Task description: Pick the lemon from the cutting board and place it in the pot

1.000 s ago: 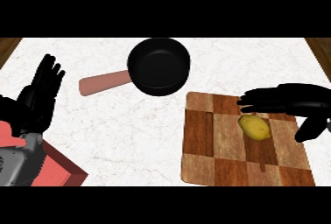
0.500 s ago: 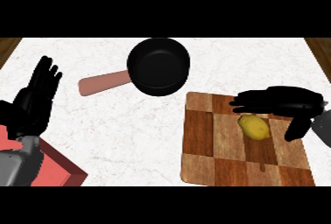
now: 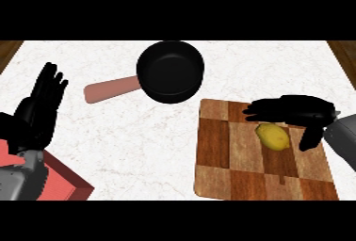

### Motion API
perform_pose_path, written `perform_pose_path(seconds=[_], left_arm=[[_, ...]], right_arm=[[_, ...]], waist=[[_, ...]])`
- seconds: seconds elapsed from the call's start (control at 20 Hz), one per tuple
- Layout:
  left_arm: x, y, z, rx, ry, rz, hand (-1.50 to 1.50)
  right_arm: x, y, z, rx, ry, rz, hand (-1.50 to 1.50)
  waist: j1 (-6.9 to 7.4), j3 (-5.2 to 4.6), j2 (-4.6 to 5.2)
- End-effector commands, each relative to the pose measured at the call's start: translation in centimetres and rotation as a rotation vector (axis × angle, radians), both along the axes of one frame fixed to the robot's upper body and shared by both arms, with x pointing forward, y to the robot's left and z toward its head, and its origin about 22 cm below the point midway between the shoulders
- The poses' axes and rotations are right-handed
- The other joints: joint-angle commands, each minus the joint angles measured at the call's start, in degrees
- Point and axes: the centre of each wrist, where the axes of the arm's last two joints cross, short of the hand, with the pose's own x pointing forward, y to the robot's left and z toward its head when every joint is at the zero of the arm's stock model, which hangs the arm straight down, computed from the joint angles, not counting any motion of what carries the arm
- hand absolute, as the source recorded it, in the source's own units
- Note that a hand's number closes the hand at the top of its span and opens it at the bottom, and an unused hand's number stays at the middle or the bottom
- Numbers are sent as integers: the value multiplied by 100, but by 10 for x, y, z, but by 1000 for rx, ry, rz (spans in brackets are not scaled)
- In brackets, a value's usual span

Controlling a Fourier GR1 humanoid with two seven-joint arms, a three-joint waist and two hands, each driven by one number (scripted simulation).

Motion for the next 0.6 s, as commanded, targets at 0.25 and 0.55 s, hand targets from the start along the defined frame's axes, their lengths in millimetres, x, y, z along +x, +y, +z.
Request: perform_pose_path(seconds=[0.25,0.55], left_arm=[[3,-14,-3,6,4,7,0],[-1,-5,-6,6,-5,-4,0]], right_arm=[[1,16,-21,29,-20,211,150],[2,15,-37,30,4,204,150]], waist=[[4,2,6],[19,1,11]])
